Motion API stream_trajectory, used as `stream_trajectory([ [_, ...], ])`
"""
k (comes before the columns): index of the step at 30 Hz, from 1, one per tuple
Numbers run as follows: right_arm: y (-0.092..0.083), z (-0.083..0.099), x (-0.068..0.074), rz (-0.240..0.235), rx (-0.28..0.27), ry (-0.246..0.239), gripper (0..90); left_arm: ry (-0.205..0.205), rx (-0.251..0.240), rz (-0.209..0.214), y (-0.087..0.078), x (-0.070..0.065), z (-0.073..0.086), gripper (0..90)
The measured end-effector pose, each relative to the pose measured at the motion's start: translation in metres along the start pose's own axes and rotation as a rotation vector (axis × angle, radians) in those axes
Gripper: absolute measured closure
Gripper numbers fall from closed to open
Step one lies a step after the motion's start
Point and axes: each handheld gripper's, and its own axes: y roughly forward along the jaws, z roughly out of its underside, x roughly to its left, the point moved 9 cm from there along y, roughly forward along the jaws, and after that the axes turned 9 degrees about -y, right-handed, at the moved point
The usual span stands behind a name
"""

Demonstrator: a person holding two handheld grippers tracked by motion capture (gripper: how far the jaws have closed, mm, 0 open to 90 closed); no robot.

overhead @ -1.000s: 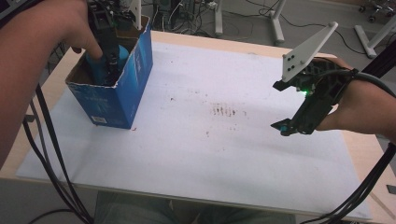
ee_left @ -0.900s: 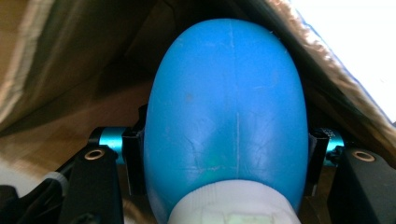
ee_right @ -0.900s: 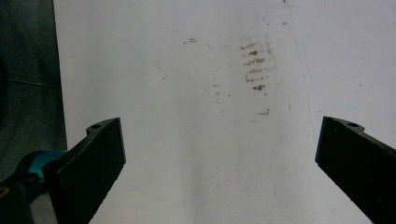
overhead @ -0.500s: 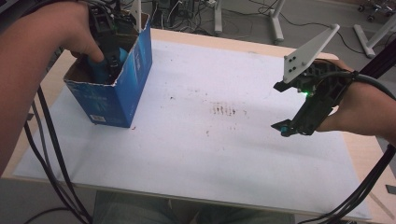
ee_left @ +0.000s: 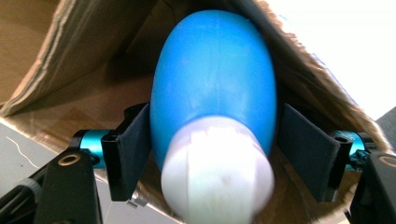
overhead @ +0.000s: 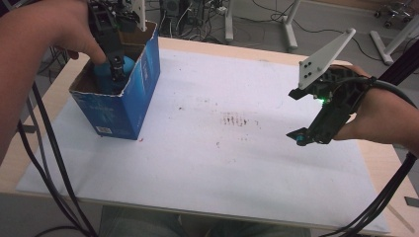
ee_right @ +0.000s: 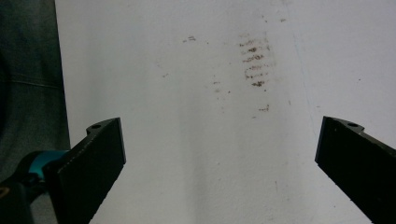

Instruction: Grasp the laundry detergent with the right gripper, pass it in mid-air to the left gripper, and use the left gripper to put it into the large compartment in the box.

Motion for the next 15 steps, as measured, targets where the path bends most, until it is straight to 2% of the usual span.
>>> stream_trajectory([
  [7,-0.01,0.001,-0.003,0.009,-0.01,0.007,0.7,0.013,-0.027,-0.011,-0.028,-0.006,0.004,23.3],
  [11,-0.016,0.003,-0.005,0.008,-0.014,0.004,0.7,0.055,-0.026,-0.035,-0.05,-0.013,0.007,20.8],
  [13,-0.018,0.003,-0.006,0.008,-0.015,0.004,0.7,0.053,-0.036,-0.039,-0.053,-0.015,0.006,20.7],
  [15,-0.02,0.006,-0.008,0.006,0.002,-0.001,0.7,0.09,-0.047,-0.047,-0.068,-0.024,0.004,18.7],
])
